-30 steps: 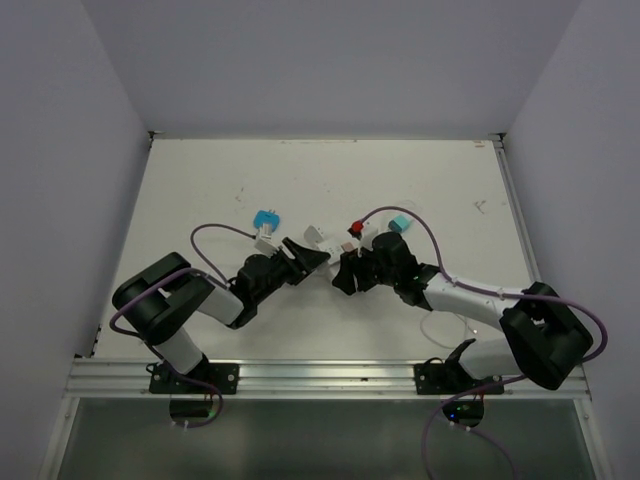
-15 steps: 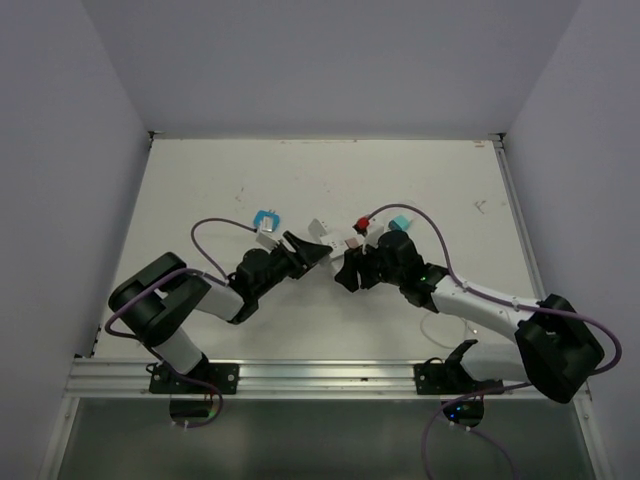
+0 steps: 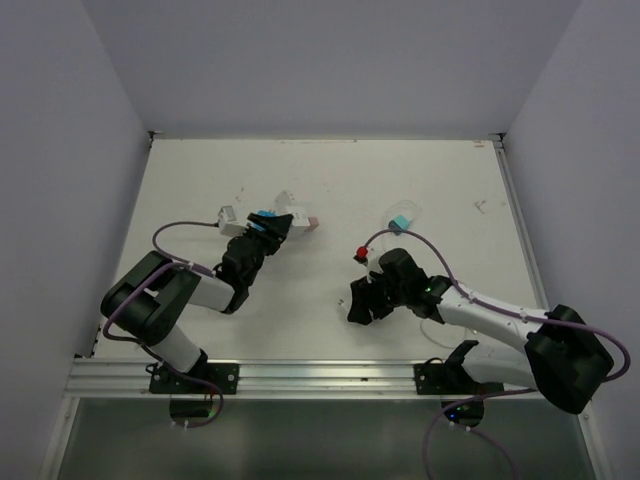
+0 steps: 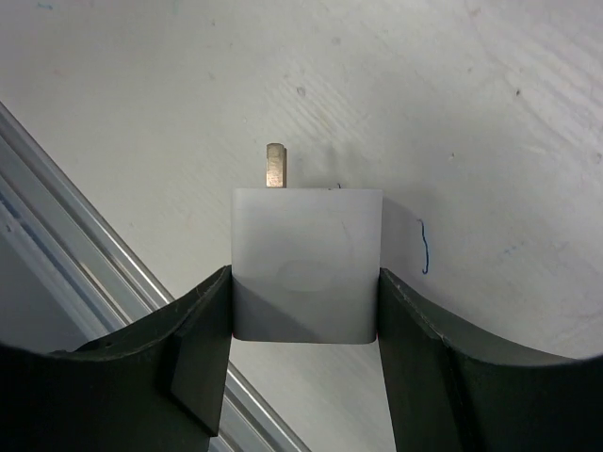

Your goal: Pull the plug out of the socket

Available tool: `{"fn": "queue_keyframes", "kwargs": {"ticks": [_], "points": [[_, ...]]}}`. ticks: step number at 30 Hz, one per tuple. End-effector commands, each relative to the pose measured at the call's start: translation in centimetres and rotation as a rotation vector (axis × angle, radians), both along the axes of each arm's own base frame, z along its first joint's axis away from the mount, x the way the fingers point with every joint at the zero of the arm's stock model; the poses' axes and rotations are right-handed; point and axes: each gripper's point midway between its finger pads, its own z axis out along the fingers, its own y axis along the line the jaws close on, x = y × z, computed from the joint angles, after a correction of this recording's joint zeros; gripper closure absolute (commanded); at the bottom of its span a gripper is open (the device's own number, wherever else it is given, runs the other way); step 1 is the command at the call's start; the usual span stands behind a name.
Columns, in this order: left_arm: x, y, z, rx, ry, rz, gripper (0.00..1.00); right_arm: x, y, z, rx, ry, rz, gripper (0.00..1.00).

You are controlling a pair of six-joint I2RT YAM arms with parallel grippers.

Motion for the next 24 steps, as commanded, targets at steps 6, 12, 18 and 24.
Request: {"fn": "queue_keyframes", "kwargs": {"ticks": [6,12,18,24], "points": [[0.3,0.5,3.6,-0.021,-0.122,0.036,1.0,0.0,-0.6,1.8,0.006,-0.019,-0.04,1.0],[-2.0,-0.4,3.5,-0.005,-0.121,-0.076,1.0,4.6,-4.5,3.2,-0.135,-0.18,-0.294,1.0],[-5.3,-1.9,2.8,0.043,-0.131,-0.254,1.0,9.4,-11.4,4.7,-0.213,-0.207,-0.622,1.0],[-8.9,-3.4,1.2,0.094,-0.128,-0.446,1.0,12.5,-16.4,5.3,-0.246,-0.193,-0.85,1.0]]}}
